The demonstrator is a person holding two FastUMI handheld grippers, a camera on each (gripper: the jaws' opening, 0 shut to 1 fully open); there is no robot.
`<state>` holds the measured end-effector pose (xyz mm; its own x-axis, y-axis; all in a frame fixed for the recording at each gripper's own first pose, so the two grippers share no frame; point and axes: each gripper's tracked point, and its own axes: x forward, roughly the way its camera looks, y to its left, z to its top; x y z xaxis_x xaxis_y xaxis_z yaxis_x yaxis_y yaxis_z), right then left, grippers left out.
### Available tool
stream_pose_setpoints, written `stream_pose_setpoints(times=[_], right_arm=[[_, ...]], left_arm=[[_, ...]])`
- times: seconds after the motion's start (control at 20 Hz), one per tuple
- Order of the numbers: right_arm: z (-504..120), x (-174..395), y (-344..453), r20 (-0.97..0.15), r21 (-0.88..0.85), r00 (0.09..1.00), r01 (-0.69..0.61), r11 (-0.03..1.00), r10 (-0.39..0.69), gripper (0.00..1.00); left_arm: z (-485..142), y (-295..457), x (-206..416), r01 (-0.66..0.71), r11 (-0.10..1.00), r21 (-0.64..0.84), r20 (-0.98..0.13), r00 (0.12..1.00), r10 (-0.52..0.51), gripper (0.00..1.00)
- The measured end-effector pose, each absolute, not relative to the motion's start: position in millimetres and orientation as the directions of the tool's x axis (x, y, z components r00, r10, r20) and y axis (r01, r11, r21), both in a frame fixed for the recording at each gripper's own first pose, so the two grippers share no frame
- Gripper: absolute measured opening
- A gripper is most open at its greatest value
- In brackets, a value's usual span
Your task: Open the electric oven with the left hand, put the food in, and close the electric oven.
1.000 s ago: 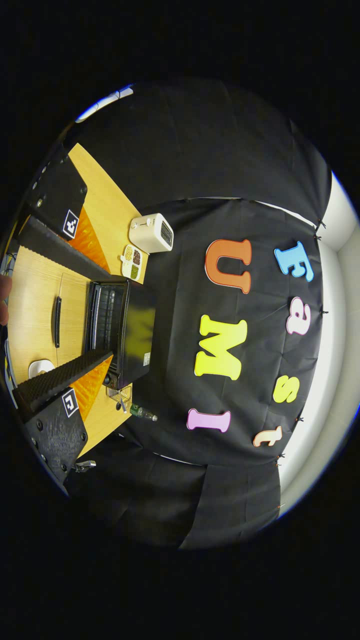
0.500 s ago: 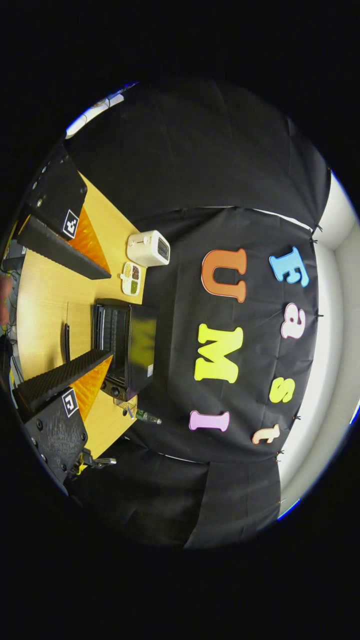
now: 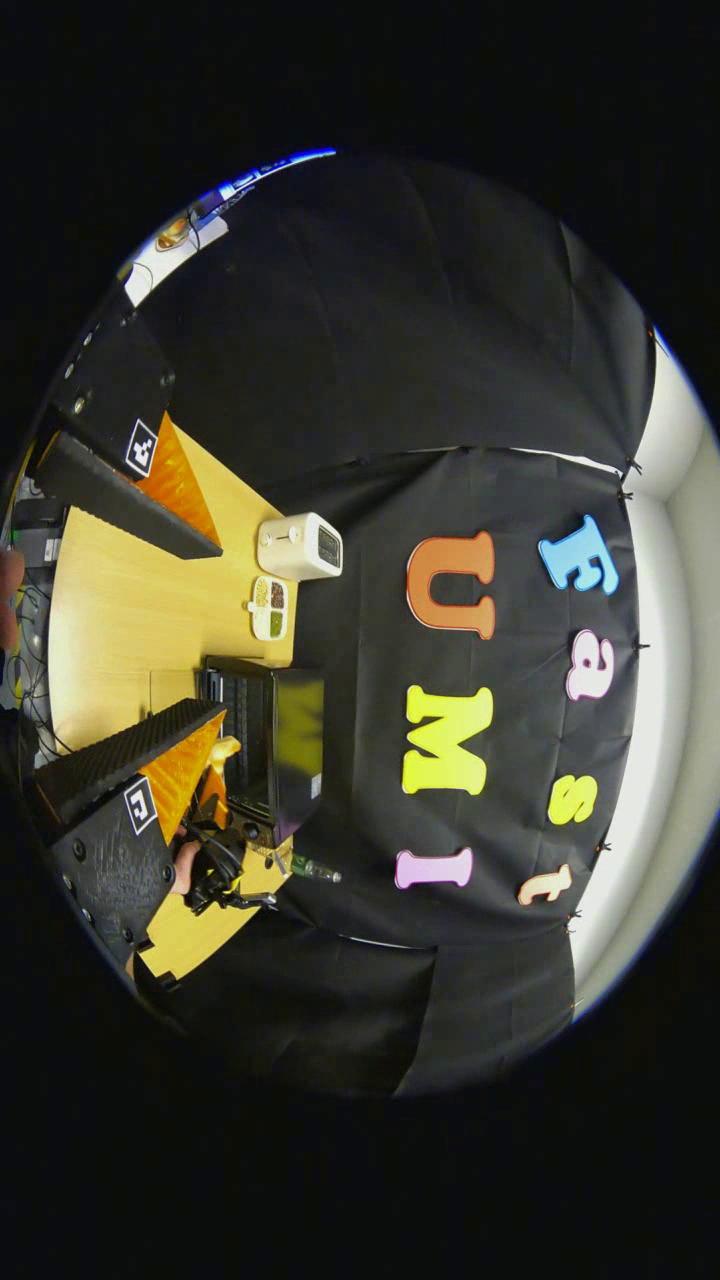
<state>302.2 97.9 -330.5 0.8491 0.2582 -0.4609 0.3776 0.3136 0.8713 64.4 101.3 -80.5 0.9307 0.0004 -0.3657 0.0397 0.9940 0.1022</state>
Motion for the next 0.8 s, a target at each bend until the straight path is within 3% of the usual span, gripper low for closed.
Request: stream_pose_setpoints(times=[0.6, 0.8], right_arm=[[-366.9, 400.8, 85.0, -0.411, 0.905, 0.903, 0.387, 0.178, 0.125, 0.23], [-369.6, 406.0, 89.9, -0.416, 0.900, 0.901, 0.388, 0.201, 0.124, 0.32]], left_arm=[[-88.1, 144.7, 74.3, -0.031, 0.992, 0.118, -0.418, 0.905, 0.078, 0.93], [-88.8, 144.1, 77.2, -0.032, 0.993, 0.112, -0.423, 0.903, 0.076, 0.93]])
